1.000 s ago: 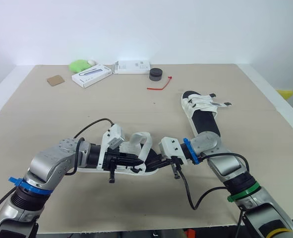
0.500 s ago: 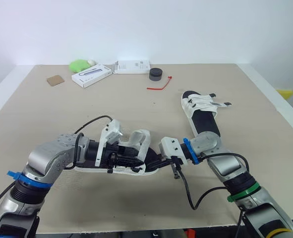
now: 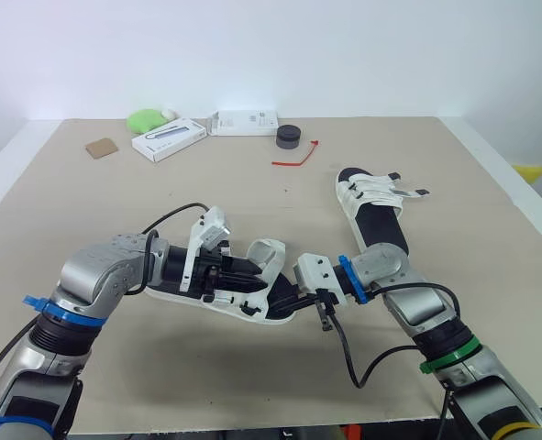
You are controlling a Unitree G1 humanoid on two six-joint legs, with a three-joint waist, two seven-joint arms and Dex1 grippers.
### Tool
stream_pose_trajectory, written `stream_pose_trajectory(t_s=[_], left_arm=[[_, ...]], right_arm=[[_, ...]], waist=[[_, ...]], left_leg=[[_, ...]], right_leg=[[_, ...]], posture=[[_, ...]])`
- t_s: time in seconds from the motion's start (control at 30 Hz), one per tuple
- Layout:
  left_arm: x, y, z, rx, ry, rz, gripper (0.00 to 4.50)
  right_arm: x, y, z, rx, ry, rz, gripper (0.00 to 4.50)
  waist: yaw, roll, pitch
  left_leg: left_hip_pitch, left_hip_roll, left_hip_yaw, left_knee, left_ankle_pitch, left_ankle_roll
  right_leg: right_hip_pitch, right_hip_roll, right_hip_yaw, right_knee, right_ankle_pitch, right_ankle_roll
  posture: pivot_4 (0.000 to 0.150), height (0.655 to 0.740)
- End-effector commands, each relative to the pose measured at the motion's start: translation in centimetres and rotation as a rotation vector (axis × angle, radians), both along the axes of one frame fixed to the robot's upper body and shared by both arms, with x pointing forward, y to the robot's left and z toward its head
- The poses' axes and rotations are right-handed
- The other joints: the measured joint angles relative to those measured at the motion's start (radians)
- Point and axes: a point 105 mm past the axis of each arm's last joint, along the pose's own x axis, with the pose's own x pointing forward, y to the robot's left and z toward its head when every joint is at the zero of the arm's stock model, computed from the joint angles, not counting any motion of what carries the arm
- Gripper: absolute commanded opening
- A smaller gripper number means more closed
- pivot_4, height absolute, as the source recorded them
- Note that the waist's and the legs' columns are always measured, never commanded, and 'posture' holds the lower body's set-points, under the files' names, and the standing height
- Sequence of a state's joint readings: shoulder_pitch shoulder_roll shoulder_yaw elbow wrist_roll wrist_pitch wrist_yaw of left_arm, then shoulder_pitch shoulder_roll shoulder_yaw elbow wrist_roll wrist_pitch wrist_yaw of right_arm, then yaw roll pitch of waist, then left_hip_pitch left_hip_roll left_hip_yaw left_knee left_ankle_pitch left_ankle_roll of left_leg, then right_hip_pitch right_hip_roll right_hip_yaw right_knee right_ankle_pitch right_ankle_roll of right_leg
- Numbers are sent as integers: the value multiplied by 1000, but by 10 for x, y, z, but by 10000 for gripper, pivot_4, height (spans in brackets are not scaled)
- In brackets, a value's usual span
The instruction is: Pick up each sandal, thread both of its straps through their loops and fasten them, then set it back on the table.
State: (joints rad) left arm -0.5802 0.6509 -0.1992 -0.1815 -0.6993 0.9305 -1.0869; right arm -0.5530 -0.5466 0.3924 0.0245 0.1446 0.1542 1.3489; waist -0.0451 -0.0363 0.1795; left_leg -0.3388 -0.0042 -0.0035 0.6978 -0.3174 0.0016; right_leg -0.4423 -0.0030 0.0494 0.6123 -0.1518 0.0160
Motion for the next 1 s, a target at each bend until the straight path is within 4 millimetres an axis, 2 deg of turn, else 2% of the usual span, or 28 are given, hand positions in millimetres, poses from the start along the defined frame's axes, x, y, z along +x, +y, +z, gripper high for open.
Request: stream_pose_trajectory(t_s=[0.03,0.17,0.5,0.8,1.0], left_arm=[[-8,4,8,4,-59,-48,19523],[-12,10,20,8,-91,-82,19523],[1,16,38,5,-207,-70,19523],[2,7,26,83,-240,-158,19523],[8,-2,25,91,-224,-203,19523]], right_arm=[[-1,-2,-1,-11,-5,-4,0],[-1,-2,-1,-11,-5,-3,0],[-1,-1,0,-11,-5,2,0],[0,-1,0,-12,-5,-1,0],[0,-1,0,-13,-5,-5,0]], waist=[[0,0,0],[0,0,0],[0,0,0],[0,0,0],[0,0,0]], left_leg=[[0,0,0,0,0,0],[0,0,0,-1,-1,1],[0,0,0,-1,-1,1],[0,0,0,-2,-1,1],[0,0,1,-2,-1,1]], right_leg=[[0,0,0,0,0,0],[0,0,0,0,-1,0],[0,0,0,0,-2,0],[0,0,0,0,-2,0],[0,0,0,0,-2,0]], posture=[[1500,7400],[1500,7400],[1500,7400],[1500,7400],[1500,7400]])
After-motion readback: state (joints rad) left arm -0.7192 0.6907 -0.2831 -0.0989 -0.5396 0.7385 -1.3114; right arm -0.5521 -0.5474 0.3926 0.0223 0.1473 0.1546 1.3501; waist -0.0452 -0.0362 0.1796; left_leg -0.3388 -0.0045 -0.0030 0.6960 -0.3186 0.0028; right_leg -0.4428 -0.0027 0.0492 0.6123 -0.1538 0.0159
